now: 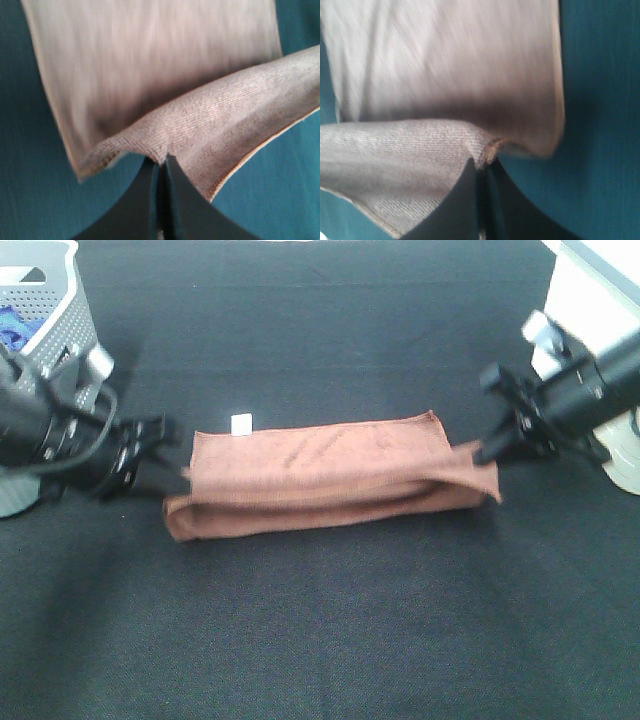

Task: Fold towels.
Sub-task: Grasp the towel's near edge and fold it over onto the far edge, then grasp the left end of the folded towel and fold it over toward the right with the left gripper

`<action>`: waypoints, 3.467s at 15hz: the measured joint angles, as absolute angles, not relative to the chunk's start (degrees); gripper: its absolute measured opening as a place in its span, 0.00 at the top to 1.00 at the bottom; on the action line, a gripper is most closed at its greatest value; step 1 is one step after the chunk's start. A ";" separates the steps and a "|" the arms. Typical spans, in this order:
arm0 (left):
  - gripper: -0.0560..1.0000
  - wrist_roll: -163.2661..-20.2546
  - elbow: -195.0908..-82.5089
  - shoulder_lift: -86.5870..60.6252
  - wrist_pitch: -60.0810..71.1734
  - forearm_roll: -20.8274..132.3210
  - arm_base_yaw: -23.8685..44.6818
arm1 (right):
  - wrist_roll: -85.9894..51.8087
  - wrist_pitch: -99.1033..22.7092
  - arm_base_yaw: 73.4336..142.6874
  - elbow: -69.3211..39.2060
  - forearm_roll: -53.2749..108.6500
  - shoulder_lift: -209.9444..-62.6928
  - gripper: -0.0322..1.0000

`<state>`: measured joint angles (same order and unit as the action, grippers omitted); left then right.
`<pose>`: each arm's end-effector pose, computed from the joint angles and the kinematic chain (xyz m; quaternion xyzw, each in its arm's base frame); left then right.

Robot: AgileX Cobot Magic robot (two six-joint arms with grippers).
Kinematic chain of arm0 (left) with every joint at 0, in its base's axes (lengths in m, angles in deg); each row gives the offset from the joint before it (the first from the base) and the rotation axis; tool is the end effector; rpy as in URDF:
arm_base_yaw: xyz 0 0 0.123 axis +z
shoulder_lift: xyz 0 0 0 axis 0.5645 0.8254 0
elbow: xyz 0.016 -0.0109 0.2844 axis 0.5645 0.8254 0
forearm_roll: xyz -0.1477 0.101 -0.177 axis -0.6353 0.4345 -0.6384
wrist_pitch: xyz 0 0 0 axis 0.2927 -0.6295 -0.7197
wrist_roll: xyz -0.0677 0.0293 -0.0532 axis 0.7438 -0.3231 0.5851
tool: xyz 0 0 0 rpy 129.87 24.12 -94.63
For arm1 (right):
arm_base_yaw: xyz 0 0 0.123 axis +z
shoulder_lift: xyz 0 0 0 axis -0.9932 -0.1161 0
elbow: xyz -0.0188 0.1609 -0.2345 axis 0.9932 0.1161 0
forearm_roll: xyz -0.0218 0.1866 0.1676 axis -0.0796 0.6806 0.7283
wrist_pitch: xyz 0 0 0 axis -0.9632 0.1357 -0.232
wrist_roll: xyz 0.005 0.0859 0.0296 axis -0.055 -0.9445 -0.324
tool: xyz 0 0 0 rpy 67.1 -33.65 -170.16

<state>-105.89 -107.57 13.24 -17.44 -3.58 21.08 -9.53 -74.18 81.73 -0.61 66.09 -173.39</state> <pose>0.3039 -0.1122 0.1636 -0.0089 0.9312 -0.2923 0.2176 0.3636 0.0366 0.1567 0.0271 0.9553 0.2682 0.1214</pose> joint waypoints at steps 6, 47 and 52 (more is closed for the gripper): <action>0.95 -107.72 -120.00 21.15 -12.80 -3.58 21.08 | -11.13 -76.47 81.73 -19.46 66.03 -184.28 0.97; 0.92 -51.57 -148.59 32.95 -40.70 53.20 24.52 | -25.74 -82.49 82.01 -28.86 48.78 -191.78 0.24; 0.92 -53.58 -156.27 32.95 -43.80 39.28 20.05 | -25.74 -82.49 82.01 -28.86 48.78 -191.78 0.24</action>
<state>-53.58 -156.27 32.95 -43.80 39.28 20.05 -25.74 -82.49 82.01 -28.86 48.78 -191.78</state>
